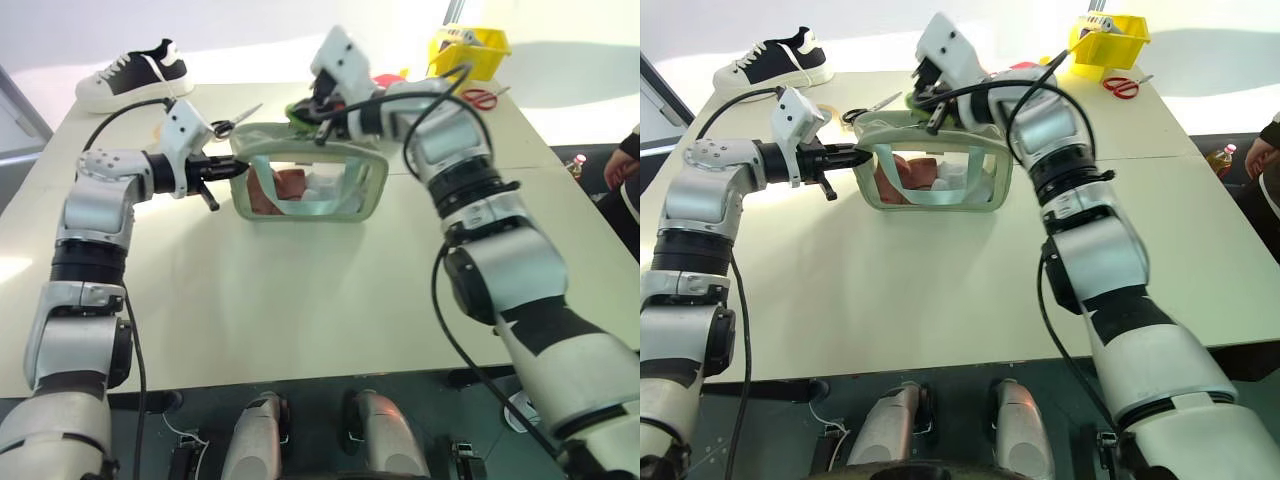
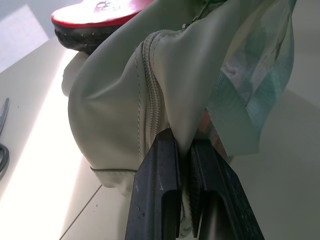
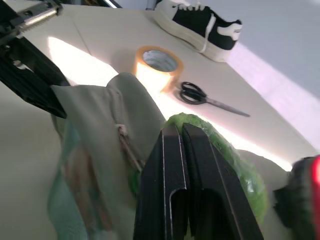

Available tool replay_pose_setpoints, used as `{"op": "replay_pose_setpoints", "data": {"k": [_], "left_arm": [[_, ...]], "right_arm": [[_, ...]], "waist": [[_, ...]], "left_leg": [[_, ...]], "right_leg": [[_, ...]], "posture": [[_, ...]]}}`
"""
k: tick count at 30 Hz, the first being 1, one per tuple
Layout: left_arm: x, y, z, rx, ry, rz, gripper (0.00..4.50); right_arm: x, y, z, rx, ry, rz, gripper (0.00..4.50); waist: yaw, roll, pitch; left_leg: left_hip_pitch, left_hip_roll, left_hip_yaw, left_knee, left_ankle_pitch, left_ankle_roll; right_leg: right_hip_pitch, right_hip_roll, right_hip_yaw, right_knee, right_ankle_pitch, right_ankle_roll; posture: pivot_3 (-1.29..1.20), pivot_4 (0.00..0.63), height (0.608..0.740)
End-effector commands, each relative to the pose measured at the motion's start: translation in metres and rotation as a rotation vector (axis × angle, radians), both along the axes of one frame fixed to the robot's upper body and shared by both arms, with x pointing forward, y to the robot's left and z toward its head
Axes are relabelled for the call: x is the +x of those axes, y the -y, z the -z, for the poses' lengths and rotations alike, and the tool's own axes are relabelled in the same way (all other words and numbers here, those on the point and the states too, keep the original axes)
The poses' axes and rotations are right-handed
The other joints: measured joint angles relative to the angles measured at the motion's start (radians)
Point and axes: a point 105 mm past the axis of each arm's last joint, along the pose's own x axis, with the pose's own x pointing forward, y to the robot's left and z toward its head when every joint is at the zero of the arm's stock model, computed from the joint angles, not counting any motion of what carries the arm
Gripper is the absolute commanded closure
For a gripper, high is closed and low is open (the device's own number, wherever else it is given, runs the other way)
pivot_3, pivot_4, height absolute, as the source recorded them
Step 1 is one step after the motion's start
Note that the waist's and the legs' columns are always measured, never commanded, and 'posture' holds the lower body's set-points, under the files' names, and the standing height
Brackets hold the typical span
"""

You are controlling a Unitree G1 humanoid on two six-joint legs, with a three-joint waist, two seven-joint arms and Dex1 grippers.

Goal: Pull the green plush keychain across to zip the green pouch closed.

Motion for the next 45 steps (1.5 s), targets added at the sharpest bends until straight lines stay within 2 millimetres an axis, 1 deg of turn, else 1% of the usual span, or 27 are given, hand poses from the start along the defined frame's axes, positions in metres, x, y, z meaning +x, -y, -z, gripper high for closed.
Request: {"op": "replay_pose_setpoints", "data": {"k": [1,3,4,7,10,11,13,15,18,19,21,23,24,26,27,29,31,34,37,41,42,44,45], "left_arm": [[-0.002,-0.002,-0.018,-0.013,0.069,-0.001,4.5],[-0.002,-0.003,-0.017,-0.014,0.067,-0.003,4.5],[-0.002,-0.003,-0.017,-0.015,0.066,-0.004,4.5],[-0.002,-0.004,-0.014,-0.018,0.06,-0.01,4.5],[-0.002,-0.003,-0.013,-0.018,0.057,-0.01,4.5],[-0.002,-0.003,-0.013,-0.016,0.055,-0.008,4.5],[-0.003,-0.002,-0.014,-0.011,0.055,-0.004,4.5],[-0.002,-0.002,-0.016,-0.01,0.057,-0.003,4.5],[0.0,-0.002,-0.019,-0.008,0.063,-0.004,4.5],[0.0,-0.001,-0.019,-0.007,0.067,-0.005,4.5],[0.001,0.0,-0.019,-0.01,0.069,-0.003,4.5],[0.001,0.002,-0.018,-0.012,0.067,0.002,4.5],[0.0,0.002,-0.018,-0.012,0.066,0.004,4.5],[0.0,0.002,-0.017,-0.012,0.064,0.005,4.5],[0.0,0.002,-0.017,-0.013,0.063,0.005,4.5],[0.0,0.002,-0.017,-0.015,0.063,0.004,4.5],[0.0,0.002,-0.017,-0.016,0.063,0.004,4.5],[-0.001,0.002,-0.017,-0.016,0.063,0.005,4.5],[-0.001,0.002,-0.017,-0.016,0.063,0.005,4.5],[-0.002,0.002,-0.017,-0.016,0.063,0.003,4.5],[-0.001,0.002,-0.017,-0.015,0.064,0.002,4.5],[-0.001,0.001,-0.018,-0.016,0.064,-0.001,4.5],[-0.001,0.001,-0.018,-0.016,0.064,-0.001,4.5]], "right_arm": [[-0.003,0.043,-0.022,-0.147,0.215,0.112,4.47],[-0.003,0.072,-0.018,-0.282,0.294,0.196,4.47],[-0.003,0.083,-0.015,-0.322,0.307,0.225,4.47],[-0.005,0.106,-0.002,-0.301,0.26,0.291,4.47],[-0.001,0.133,0.016,-0.376,0.27,0.398,4.47],[0.0,0.137,0.02,-0.374,0.268,0.418,4.47],[-0.002,0.129,0.022,-0.295,0.237,0.403,4.47],[-0.005,0.114,0.014,-0.207,0.221,0.365,4.47],[-0.015,0.085,-0.009,-0.055,0.202,0.253,4.47],[-0.019,0.077,-0.016,-0.029,0.2,0.212,4.47],[-0.031,0.059,-0.023,-0.01,0.175,0.105,3.92],[-0.045,0.041,-0.024,-0.011,0.148,0.0,3.14],[-0.051,0.032,-0.024,-0.016,0.148,-0.045,2.6],[-0.063,0.013,-0.018,-0.034,0.141,-0.125,1.57],[-0.067,0.005,-0.012,-0.044,0.139,-0.149,1.0],[-0.073,-0.011,0.004,-0.069,0.126,-0.194,0.05],[-0.076,-0.023,0.016,-0.084,0.119,-0.217,0.05],[-0.065,-0.033,0.032,-0.106,0.117,-0.183,0.05],[-0.052,-0.032,0.036,-0.111,0.132,-0.124,0.05],[-0.046,-0.03,0.034,-0.119,0.159,-0.095,0.05],[-0.047,-0.029,0.034,-0.118,0.161,-0.096,0.27],[-0.048,-0.027,0.032,-0.111,0.157,-0.104,0.93],[-0.049,-0.027,0.031,-0.106,0.155,-0.107,1.46]], "waist": [[0.0,0.0,0.0],[0.0,0.0,0.0],[-0.001,0.0,0.0],[-0.01,0.0,0.0],[-0.015,0.0,0.0],[-0.014,0.0,0.0],[-0.013,0.0,0.0],[-0.016,0.0,0.0],[-0.015,0.0,0.0],[-0.013,0.001,0.0],[-0.009,0.001,0.0],[-0.003,0.0,0.0],[-0.002,0.0,0.0],[-0.001,0.0,0.0],[-0.002,0.0,0.0],[-0.002,0.0,0.0],[-0.002,0.0,0.0],[-0.003,0.0,0.0],[-0.002,0.0,0.0],[-0.003,0.0,0.0],[-0.004,0.0,0.0],[-0.004,0.0,0.0],[-0.004,0.0,0.0]], "left_leg": [[0.0,0.0,0.0,0.0,0.0,0.0],[0.0,0.0,0.0,0.0,0.0,0.0],[0.0,0.0,0.0,0.0,0.0,0.0],[0.001,0.0,0.001,0.0,0.0,0.0],[0.002,0.0,0.002,0.0,0.0,0.0],[0.002,0.0,0.002,0.0,0.0,0.0],[0.002,0.0,0.002,0.0,0.0,0.0],[0.002,0.0,0.002,0.0,0.0,0.0],[0.002,0.001,0.002,0.0,0.0,0.0],[0.002,0.001,0.002,0.0,0.0,0.0],[0.002,0.001,0.002,0.0,0.0,0.0],[0.001,0.001,0.001,0.0,0.0,0.0],[0.001,0.001,0.001,0.0,0.0,0.0],[0.001,0.001,0.0,0.0,0.0,0.001],[0.001,0.001,0.0,0.0,0.0,0.001],[0.001,0.001,0.0,0.0,0.0,0.001],[0.001,0.001,0.0,0.0,0.0,0.001],[0.001,0.0,0.001,0.001,0.0,0.001],[0.001,0.0,0.001,0.001,0.0,0.0],[0.001,0.0,0.001,0.001,0.0,0.0],[0.001,0.0,0.001,0.001,0.0,0.0],[0.001,0.0,0.001,0.001,0.0,0.0],[0.001,0.0,0.001,0.001,0.0,0.0]], "right_leg": [[0.0,0.0,0.0,0.0,0.0,0.0],[0.0,0.0,0.0,0.0,0.0,0.0],[0.0,0.0,0.0,0.0,0.0,0.0],[0.0,0.0,0.0,0.0,0.0,0.0],[-0.001,0.001,0.001,0.001,0.0,0.0],[-0.001,0.001,0.001,0.001,0.0,0.0],[-0.001,0.001,0.001,0.001,0.0,0.0],[-0.001,0.001,0.001,0.001,0.0,0.0],[-0.001,0.002,0.001,0.001,0.0,0.0],[-0.001,0.002,0.001,0.001,0.0,0.0],[-0.001,0.002,0.001,0.001,0.0,0.0],[0.0,0.002,0.001,0.0,0.0,0.0],[0.0,0.002,0.001,0.0,0.0,0.0],[0.0,0.001,0.001,0.0,0.0,0.0],[0.0,0.001,0.001,0.0,0.0,0.0],[0.0,0.001,0.001,0.0,0.0,0.0],[0.0,0.001,0.001,0.001,0.0,0.0],[0.0,0.001,0.001,0.001,0.0,0.0],[0.0,0.001,0.0,0.001,0.0,0.0],[0.0,0.001,0.001,0.0,0.0,0.0],[0.0,0.001,0.001,0.001,0.0,0.0],[0.0,0.001,0.001,0.001,0.0,0.0],[0.0,0.001,0.001,0.001,0.0,0.0]], "posture": [[0.0,0.15,0.74],[0.0,0.15,0.74],[0.0,0.15,0.74],[0.0,0.15,0.74],[0.0,0.15,0.74],[0.0,0.15,0.74],[0.0,0.15,0.74],[0.0,0.15,0.74],[0.0,0.15,0.74],[0.0,0.15,0.74],[0.0,0.15,0.74],[0.0,0.15,0.74],[0.0,0.15,0.74],[0.0,0.15,0.74],[0.0,0.15,0.74],[0.0,0.15,0.74],[0.0,0.15,0.74],[0.0,0.15,0.74],[0.0,0.15,0.74],[0.0,0.15,0.74],[0.0,0.15,0.74],[0.0,0.15,0.74],[0.0,0.15,0.74]]}}
